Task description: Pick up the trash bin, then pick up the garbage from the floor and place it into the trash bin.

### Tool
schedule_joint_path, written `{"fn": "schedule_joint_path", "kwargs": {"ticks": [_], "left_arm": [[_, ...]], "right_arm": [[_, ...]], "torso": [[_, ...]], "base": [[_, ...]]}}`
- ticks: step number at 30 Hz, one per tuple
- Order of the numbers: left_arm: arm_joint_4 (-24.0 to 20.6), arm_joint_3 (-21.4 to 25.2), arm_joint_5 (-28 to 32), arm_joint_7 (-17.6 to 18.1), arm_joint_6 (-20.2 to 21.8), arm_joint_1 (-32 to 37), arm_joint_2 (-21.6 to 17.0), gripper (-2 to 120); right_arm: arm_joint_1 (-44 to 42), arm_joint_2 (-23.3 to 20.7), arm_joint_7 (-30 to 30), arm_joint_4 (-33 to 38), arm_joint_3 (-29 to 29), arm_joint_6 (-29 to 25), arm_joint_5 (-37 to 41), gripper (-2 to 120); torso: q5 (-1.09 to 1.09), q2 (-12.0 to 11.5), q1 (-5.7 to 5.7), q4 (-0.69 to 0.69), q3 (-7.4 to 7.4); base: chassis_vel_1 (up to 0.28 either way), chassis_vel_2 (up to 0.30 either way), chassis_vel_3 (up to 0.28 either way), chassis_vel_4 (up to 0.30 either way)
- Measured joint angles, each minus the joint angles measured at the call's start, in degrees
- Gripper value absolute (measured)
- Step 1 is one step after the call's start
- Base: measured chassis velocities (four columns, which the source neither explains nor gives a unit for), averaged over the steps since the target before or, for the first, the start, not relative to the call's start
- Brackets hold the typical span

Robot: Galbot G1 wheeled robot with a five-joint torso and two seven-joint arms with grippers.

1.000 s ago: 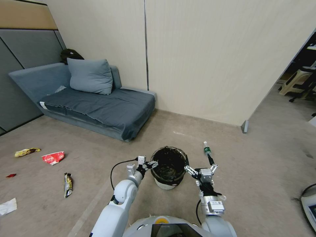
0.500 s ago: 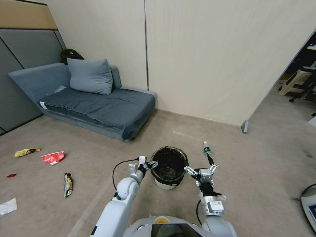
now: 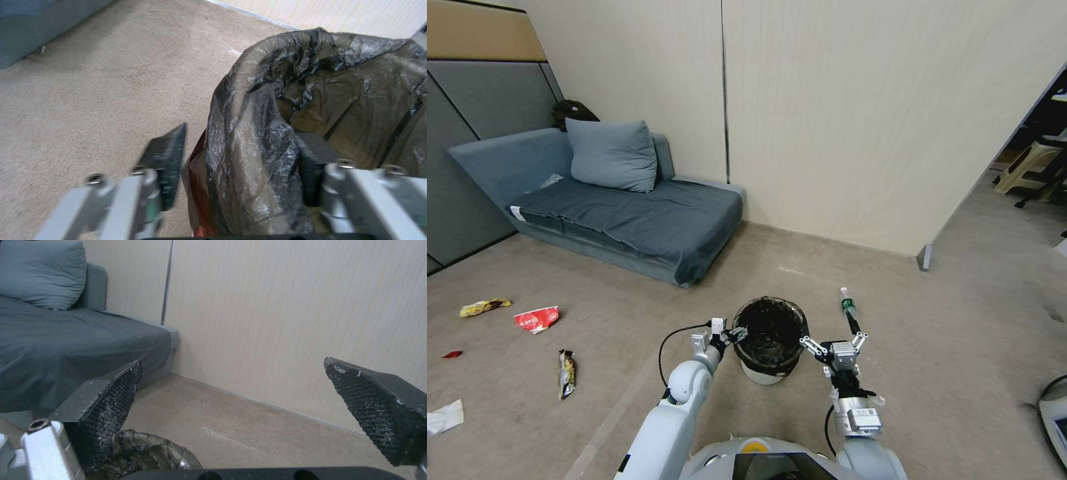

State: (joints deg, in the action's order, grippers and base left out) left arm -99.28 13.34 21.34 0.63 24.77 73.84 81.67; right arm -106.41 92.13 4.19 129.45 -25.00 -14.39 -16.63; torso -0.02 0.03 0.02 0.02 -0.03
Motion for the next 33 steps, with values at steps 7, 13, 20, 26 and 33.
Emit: {"fn": "schedule_joint_path", "kwargs": {"ticks": [7, 13, 20, 26, 33], "left_arm": [[-1.0, -0.4, -0.6, 1.3, 0.0, 2.2, 0.4, 18], [-1.2, -0.5, -1.1, 1.7, 0.0, 3.3, 0.8, 6], [-1.8, -0.6, -1.7, 2.4, 0.0, 4.9, 1.1, 6], [-2.8, -0.6, -2.3, 3.3, 0.0, 6.2, 1.4, 5], [-4.7, 0.3, -3.8, 4.4, 0.0, 7.4, 2.8, 5]], "right_arm": [[0.0, 0.0, -0.1, 0.0, 0.4, 0.0, -0.1, 100], [0.0, 0.0, -0.1, 0.1, 0.3, 0.0, -0.2, 100], [0.0, 0.0, -0.1, 0.2, 0.4, 0.0, -0.2, 100], [0.1, 0.0, -0.2, 0.3, 0.6, 0.0, -0.3, 100], [0.4, 0.0, 0.9, 0.1, 1.0, 0.0, -0.9, 100]], "torso": [[-0.01, 0.0, 0.00, 0.00, 0.01], [-0.01, 0.0, 0.00, 0.01, 0.01], [-0.01, 0.0, 0.00, 0.01, 0.01], [0.01, 0.0, -0.01, -0.01, 0.03], [0.07, 0.0, -0.02, -0.06, 0.05]], "base": [[0.000, 0.000, 0.000, 0.000], [0.000, 0.000, 0.000, 0.000], [0.000, 0.000, 0.000, 0.000], [0.000, 0.000, 0.000, 0.000], [0.000, 0.000, 0.000, 0.000]]}}
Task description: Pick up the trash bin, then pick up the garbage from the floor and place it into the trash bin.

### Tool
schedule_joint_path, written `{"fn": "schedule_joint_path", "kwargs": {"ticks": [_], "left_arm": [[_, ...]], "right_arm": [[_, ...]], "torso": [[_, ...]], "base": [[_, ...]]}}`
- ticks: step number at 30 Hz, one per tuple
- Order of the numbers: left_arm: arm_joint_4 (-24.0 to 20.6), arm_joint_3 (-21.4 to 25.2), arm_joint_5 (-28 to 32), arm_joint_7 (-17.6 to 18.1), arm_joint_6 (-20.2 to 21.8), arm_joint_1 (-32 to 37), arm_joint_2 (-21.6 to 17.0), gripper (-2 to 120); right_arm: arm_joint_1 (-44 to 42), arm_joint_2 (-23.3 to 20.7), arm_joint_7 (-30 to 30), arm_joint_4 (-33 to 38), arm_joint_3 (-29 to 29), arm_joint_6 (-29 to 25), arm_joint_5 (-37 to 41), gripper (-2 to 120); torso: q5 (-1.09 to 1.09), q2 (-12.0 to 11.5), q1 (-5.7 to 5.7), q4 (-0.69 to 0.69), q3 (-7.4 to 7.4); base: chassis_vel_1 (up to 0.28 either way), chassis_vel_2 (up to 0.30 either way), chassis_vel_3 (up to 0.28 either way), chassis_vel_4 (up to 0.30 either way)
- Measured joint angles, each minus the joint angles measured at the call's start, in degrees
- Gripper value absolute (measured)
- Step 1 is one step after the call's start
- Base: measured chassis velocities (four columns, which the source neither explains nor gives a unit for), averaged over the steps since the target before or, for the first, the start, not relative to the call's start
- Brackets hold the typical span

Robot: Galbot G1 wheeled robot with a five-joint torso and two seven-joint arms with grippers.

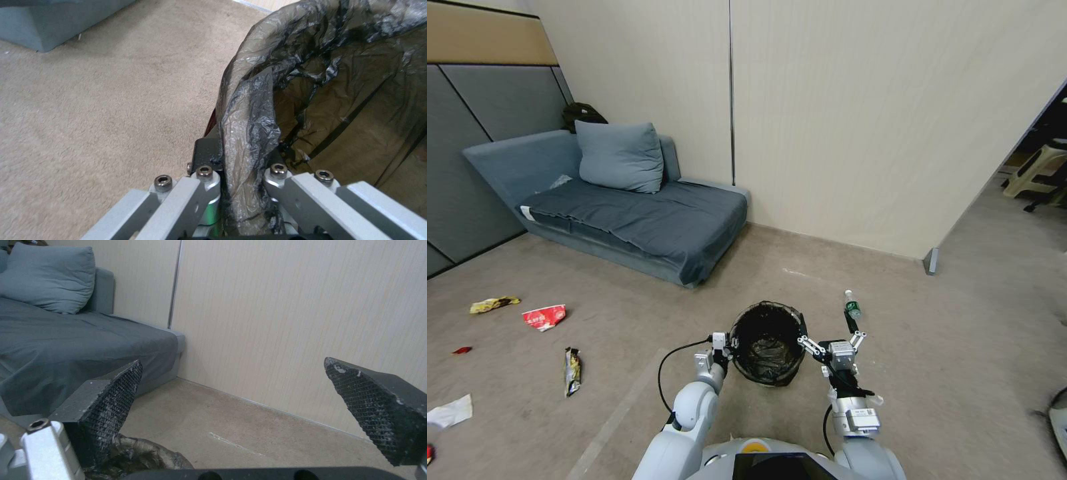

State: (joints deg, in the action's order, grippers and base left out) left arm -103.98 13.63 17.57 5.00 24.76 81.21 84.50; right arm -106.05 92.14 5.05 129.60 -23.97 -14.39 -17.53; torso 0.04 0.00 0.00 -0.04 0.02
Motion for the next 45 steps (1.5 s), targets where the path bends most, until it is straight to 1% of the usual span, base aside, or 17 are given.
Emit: {"fn": "schedule_joint_path", "kwargs": {"ticks": [3, 10, 18, 28, 45], "left_arm": [[-1.2, 1.0, -1.4, 0.3, -0.8, 0.8, 0.9, 4], [-1.4, 1.2, -1.6, 0.3, -1.0, 0.8, 1.0, 4], [-1.5, 1.3, -1.6, 0.3, -1.1, 0.7, 0.9, 4], [-1.5, 1.3, -1.5, 0.2, -1.1, 0.6, 0.9, 3], [-1.5, 1.3, -1.5, 0.2, -1.2, 0.6, 0.9, 3]], "right_arm": [[0.3, 0.0, 0.8, 0.0, 0.5, 0.0, -0.1, 100], [0.5, 0.0, 0.5, -0.4, 0.6, -0.6, -0.9, 100], [0.5, 0.0, 0.1, -0.3, 0.2, -1.0, -2.0, 100], [0.2, 0.0, 1.3, 0.0, 0.7, -1.4, 1.1, 100], [-0.7, 0.0, 2.0, 2.4, -0.2, -1.5, 1.8, 100]], "torso": [[0.02, 0.0, -0.01, -0.01, 0.02], [-0.02, 0.0, -0.01, 0.03, 0.00], [-0.03, 0.0, -0.01, 0.03, -0.01], [-0.04, 0.0, 0.00, 0.04, -0.01], [-0.04, 0.0, 0.00, 0.04, -0.02]], "base": [[0.000, 0.000, 0.000, 0.000], [0.000, 0.000, 0.000, 0.000], [0.000, 0.000, 0.000, 0.000], [0.000, 0.000, 0.000, 0.000], [0.000, 0.000, 0.000, 0.000]]}}
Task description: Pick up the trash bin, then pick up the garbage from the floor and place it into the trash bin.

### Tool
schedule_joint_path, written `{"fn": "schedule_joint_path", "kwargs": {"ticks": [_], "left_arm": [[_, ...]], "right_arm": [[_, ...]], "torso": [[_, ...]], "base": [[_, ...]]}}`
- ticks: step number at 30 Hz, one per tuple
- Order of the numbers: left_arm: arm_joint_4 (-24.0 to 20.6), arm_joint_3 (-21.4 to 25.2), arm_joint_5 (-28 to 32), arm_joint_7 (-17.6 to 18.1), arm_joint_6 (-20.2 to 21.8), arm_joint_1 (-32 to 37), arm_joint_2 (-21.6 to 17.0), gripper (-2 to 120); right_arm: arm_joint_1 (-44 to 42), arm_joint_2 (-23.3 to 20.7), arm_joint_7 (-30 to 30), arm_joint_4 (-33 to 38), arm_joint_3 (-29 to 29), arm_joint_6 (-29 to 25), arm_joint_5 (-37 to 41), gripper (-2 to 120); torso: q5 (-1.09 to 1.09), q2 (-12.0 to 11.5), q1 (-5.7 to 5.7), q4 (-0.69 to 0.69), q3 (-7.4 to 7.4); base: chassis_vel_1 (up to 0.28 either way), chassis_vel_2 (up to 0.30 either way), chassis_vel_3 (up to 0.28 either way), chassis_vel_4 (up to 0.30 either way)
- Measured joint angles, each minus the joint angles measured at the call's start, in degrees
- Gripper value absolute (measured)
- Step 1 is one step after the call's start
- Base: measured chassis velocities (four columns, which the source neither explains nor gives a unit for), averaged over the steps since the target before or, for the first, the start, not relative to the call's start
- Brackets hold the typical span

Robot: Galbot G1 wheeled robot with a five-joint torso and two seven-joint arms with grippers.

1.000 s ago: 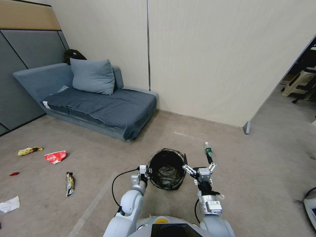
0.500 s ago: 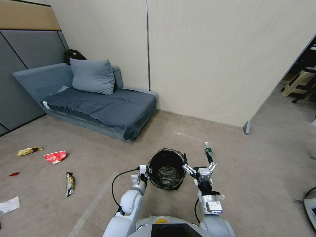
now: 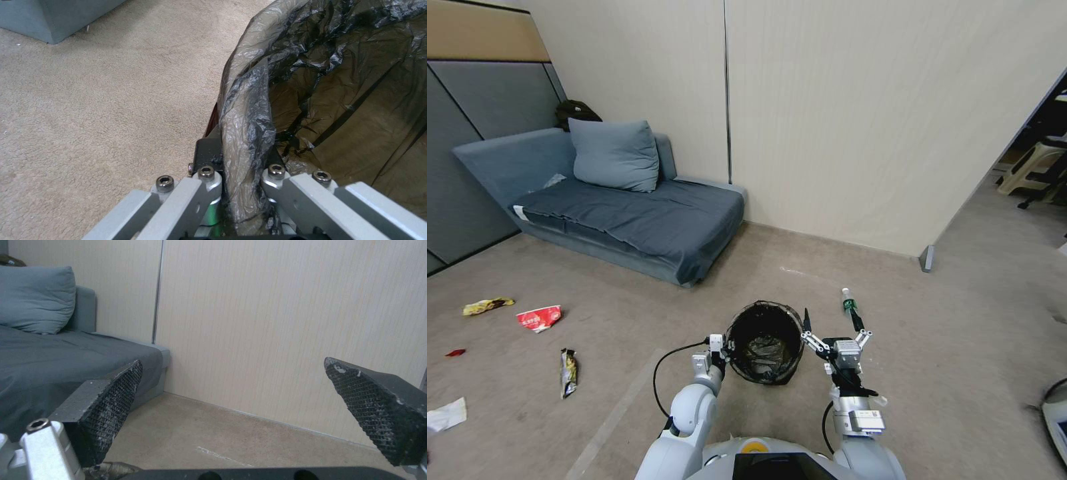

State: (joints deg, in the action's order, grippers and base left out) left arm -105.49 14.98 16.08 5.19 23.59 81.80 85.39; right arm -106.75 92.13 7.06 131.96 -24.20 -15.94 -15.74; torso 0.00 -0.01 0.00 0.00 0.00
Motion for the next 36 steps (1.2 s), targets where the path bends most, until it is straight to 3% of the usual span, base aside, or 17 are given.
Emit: {"fn": "schedule_joint_path", "kwargs": {"ticks": [36], "left_arm": [[-0.1, 0.0, 0.0, -0.1, 0.0, 0.0, 0.0, 3]], "right_arm": [[0.4, 0.0, 0.2, -0.2, 0.1, 0.5, -0.7, 100]], "torso": [[0.00, 0.0, 0.00, 0.00, 0.00]], "base": [[0.000, 0.000, 0.000, 0.000]]}}
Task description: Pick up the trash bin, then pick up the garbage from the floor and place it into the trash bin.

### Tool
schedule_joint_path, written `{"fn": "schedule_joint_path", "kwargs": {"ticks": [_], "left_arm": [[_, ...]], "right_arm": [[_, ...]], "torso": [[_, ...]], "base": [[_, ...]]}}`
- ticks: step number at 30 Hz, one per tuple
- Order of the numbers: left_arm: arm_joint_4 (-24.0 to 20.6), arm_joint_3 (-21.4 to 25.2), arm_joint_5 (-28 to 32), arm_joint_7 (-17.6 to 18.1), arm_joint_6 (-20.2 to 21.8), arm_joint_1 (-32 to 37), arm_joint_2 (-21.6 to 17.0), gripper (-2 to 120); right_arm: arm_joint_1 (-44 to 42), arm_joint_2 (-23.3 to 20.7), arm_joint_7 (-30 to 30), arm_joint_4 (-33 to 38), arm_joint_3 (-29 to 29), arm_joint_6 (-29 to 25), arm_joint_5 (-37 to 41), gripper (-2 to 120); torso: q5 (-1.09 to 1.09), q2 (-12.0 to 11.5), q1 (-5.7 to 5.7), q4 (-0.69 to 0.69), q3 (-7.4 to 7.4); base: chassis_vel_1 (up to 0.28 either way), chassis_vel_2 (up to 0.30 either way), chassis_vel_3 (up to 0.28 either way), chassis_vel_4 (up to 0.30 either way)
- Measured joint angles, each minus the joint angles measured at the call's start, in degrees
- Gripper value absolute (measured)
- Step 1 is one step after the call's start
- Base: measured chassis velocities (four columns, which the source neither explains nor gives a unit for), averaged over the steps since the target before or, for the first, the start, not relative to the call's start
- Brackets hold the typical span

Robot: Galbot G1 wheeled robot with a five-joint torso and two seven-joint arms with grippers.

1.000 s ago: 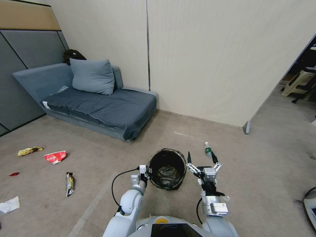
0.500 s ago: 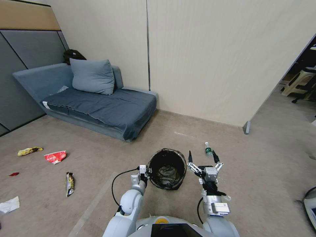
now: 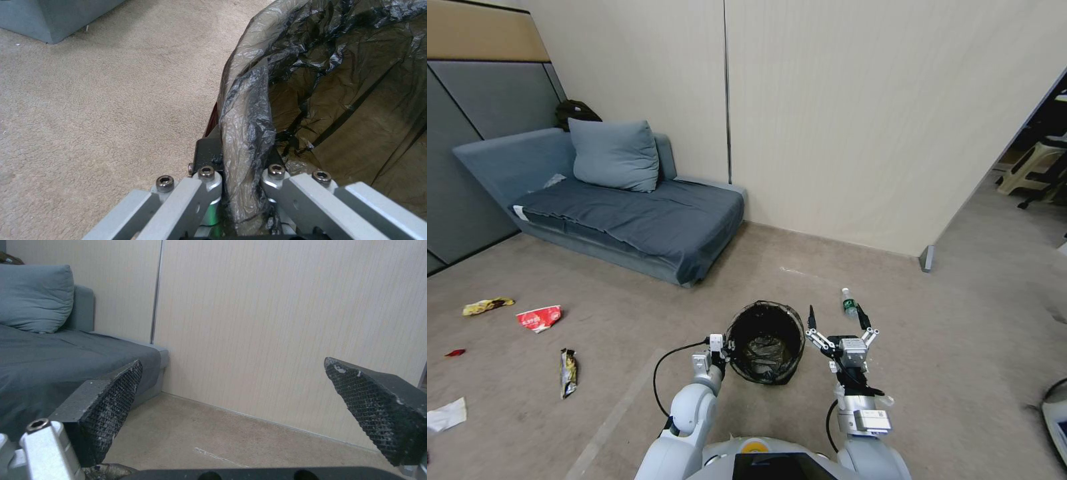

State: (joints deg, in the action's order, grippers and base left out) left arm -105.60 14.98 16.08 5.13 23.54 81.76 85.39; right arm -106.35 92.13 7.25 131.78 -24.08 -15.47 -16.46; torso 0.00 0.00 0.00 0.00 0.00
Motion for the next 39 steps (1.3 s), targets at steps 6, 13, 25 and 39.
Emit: {"fn": "schedule_joint_path", "kwargs": {"ticks": [6, 13, 25, 39], "left_arm": [[-4.4, 0.8, -3.7, -0.7, -1.6, 2.9, 0.4, 3], [-15.5, 3.1, -12.1, -2.2, -6.4, 8.4, 1.2, 2], [-32.9, 6.4, -25.5, -4.5, -13.2, 17.0, 2.5, 1], [-34.8, 5.6, -29.5, -4.9, -13.1, 18.1, 2.8, 1]], "right_arm": [[0.1, 0.0, 0.0, -0.1, 0.0, 0.1, 0.0, 100], [0.2, 0.0, 0.0, -0.1, 0.0, 0.3, -0.1, 100], [0.2, 0.0, 0.1, -0.2, -0.1, 0.4, -0.1, 100], [0.5, 0.0, 0.8, 0.4, -0.8, 0.6, 0.2, 100]], "torso": [[0.07, 0.0, -0.01, -0.03, 0.02], [0.01, 0.0, 0.00, -0.02, 0.01], [0.00, 0.0, 0.00, 0.01, 0.00], [0.00, 0.0, 0.00, 0.00, 0.00]], "base": [[0.000, 0.000, 0.000, 0.000], [0.000, 0.000, 0.000, 0.000], [0.000, 0.000, 0.000, 0.000], [0.000, 0.000, 0.000, 0.000]]}}
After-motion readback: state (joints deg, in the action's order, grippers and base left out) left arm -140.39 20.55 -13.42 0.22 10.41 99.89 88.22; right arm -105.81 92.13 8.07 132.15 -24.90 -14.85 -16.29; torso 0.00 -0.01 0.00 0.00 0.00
